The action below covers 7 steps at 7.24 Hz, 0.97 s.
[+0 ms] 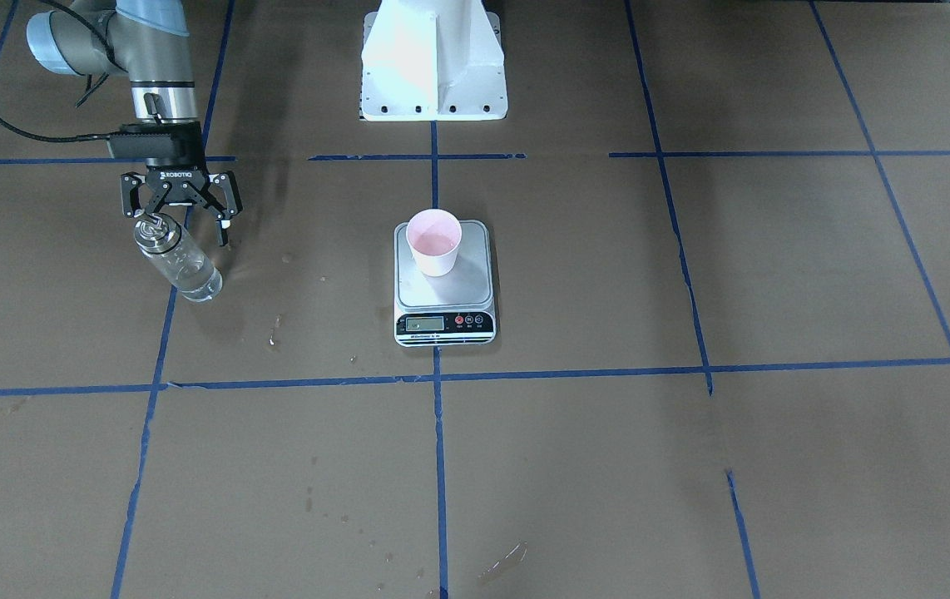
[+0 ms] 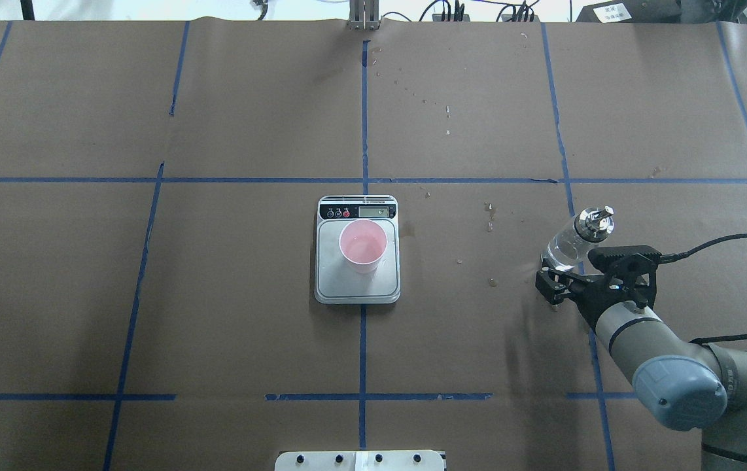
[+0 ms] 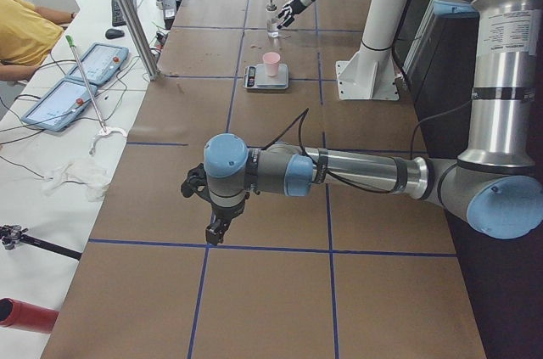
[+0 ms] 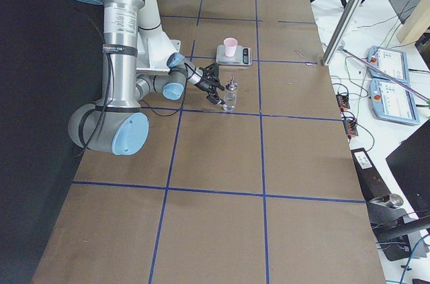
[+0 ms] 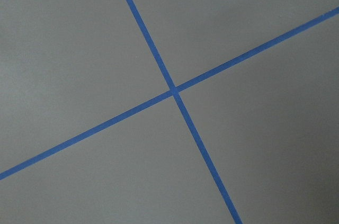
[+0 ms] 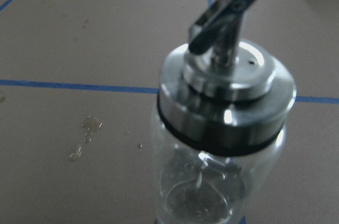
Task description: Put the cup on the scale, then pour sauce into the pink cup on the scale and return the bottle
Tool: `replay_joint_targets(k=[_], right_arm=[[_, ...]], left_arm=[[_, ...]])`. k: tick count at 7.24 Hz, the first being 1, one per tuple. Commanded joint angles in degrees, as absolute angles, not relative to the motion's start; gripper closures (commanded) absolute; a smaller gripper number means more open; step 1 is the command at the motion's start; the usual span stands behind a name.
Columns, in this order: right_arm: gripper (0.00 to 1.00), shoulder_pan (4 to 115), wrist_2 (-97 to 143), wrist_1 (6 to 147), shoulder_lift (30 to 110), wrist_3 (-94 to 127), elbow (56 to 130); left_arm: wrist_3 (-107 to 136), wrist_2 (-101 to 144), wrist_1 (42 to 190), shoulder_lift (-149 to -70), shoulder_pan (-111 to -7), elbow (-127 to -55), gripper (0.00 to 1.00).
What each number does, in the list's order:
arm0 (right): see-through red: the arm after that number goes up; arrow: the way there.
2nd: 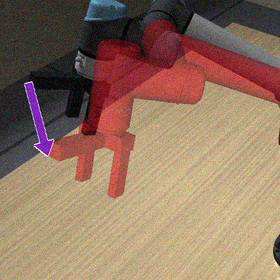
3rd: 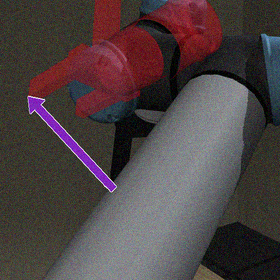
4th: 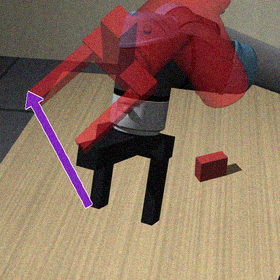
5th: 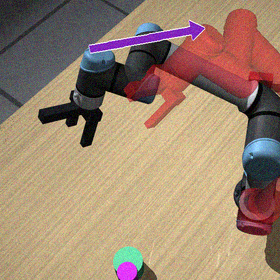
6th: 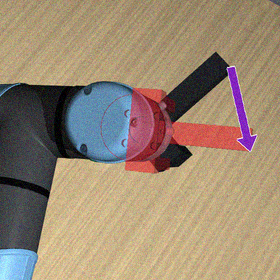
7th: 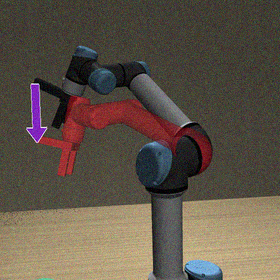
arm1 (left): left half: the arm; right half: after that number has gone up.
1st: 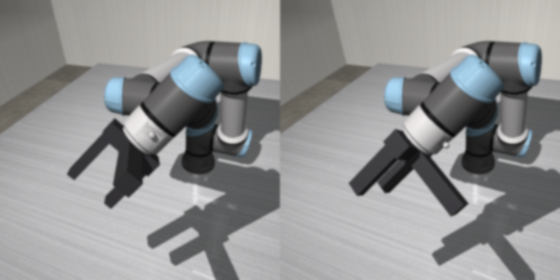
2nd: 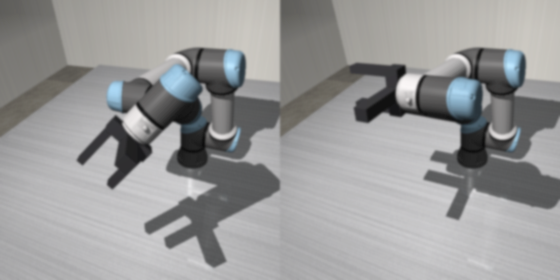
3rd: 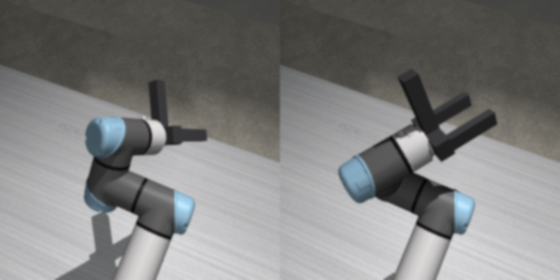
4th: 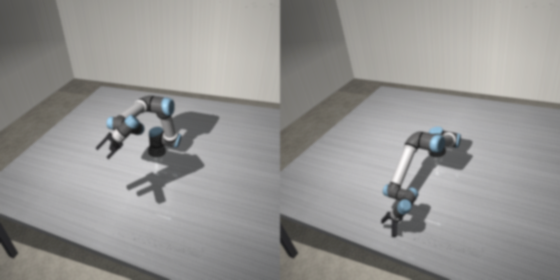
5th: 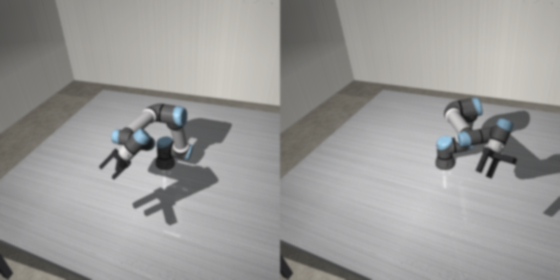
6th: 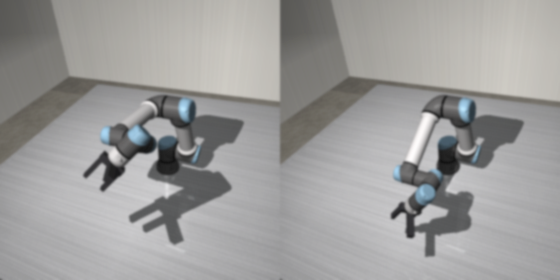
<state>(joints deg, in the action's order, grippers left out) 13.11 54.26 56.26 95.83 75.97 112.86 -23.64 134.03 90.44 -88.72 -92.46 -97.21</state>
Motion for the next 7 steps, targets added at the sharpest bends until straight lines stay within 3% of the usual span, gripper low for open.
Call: replay_joint_targets(k=[1, 4, 7], right_arm=[[0.0, 9.9, 54.1, 56.2, 101.6, 75.5, 116.8], [0.0, 10.5, 59.2, 55.4, 107.5, 68.6, 121.7], [0.0, 26.6, 76.3, 41.4, 110.0, 54.5, 115.1]], left_arm=[[-23.6, 134.0, 90.4, -88.6, -92.5, -97.2, 0.0], [-23.6, 134.0, 90.6, -88.5, -92.5, -97.2, 0.0], [-23.6, 134.0, 90.7, -88.5, -92.5, -97.3, 0.0]])
